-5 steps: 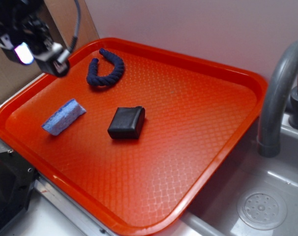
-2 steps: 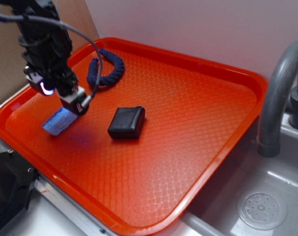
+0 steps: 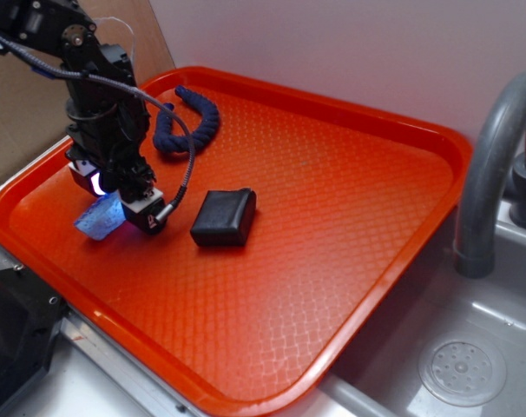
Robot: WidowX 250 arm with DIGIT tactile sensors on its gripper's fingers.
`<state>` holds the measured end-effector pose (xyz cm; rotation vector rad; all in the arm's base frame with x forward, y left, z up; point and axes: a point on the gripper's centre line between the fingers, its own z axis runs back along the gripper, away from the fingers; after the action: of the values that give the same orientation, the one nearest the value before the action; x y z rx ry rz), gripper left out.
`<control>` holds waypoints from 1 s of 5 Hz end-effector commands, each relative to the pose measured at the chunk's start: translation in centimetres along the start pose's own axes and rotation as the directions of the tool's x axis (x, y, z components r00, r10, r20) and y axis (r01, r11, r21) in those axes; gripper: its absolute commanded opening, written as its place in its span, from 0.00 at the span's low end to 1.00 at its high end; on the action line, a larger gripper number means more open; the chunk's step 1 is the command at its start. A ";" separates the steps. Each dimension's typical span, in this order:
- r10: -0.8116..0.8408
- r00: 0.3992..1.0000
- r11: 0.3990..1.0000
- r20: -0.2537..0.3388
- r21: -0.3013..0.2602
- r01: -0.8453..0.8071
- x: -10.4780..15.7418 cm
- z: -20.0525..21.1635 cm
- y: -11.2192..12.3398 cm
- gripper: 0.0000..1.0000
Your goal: Grab the blue sponge.
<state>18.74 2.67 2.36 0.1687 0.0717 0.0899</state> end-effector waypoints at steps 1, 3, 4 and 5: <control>-0.024 0.999 0.999 0.027 -0.025 0.024 -0.1 0.0 0.4 0.00; -0.018 0.997 1.000 0.073 0.006 0.017 0.7 3.7 0.4 0.00; 0.055 0.997 0.998 0.048 0.005 -0.055 2.0 8.3 -0.2 0.00; 0.032 0.996 0.998 0.085 -0.047 -0.028 2.4 12.6 -1.5 0.00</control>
<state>21.81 -0.79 12.86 0.1386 0.0445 0.1186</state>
